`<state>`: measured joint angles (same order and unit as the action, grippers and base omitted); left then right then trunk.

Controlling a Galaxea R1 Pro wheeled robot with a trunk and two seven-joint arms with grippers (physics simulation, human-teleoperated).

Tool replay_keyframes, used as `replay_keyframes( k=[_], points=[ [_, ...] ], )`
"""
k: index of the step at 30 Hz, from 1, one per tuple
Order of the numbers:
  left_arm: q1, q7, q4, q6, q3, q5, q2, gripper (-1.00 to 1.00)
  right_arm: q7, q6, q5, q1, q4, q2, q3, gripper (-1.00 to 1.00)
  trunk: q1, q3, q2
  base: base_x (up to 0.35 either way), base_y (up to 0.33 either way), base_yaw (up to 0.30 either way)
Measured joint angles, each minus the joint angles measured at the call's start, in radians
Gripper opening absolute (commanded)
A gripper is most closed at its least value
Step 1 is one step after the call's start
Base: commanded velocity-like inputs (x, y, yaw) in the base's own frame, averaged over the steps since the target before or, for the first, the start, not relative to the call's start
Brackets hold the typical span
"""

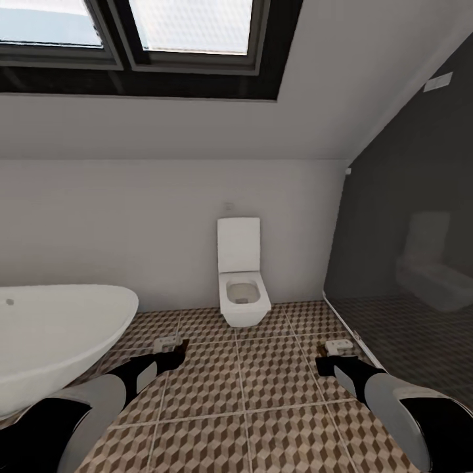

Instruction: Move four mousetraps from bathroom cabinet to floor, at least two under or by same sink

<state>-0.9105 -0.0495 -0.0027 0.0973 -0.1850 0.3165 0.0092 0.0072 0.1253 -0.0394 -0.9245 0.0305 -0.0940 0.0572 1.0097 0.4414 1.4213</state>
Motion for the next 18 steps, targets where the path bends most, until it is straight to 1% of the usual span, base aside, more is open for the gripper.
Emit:
replay_keyframes(
  k=[8,13,14,16,17,18],
  points=[
    [0.0,-0.002,-0.004,-0.001,0.003,-0.004,-0.002,-1.0,0.003,0.004,-0.005,0.0,-0.002,-0.002,0.001,-1.0,0.0,0.0,0.0,0.0,0.0,0.0],
    [-0.001,-0.009,-0.035,0.018,0.006,-0.002,-0.008,-1.0,0.006,0.022,-0.008,0.0,-0.016,-0.005,0.002,-1.0,0.0,0.0,0.0,0.0,0.0,0.0],
    [-0.001,-0.01,-0.05,0.027,0.006,-0.002,-0.012,-1.0,0.006,0.029,-0.008,0.0,-0.02,-0.005,0.002,-1.0,0.0,0.0,0.0,0.0,0.0,0.0],
    [-0.001,-0.011,-0.129,0.081,0.006,-0.001,-0.028,-1.0,0.005,0.067,-0.008,-0.002,-0.056,-0.003,0.001,-1.0,0.0,0.0,0.0,0.0,0.0,0.0],
    [-0.002,-0.01,-0.2,0.14,0.007,-0.001,-0.036,-1.0,0.004,0.114,-0.008,-0.002,-0.11,0.001,0.001,-1.0,0.0,0.0,0.0,0.0,0.0,0.0],
    [-0.002,-0.008,-0.242,0.175,0.004,-0.002,-0.038,-1.0,0.003,0.146,-0.008,-0.001,-0.146,0.003,0.001,-1.0,0.0,0.0,0.0,0.0,0.0,0.0]
  ],
)
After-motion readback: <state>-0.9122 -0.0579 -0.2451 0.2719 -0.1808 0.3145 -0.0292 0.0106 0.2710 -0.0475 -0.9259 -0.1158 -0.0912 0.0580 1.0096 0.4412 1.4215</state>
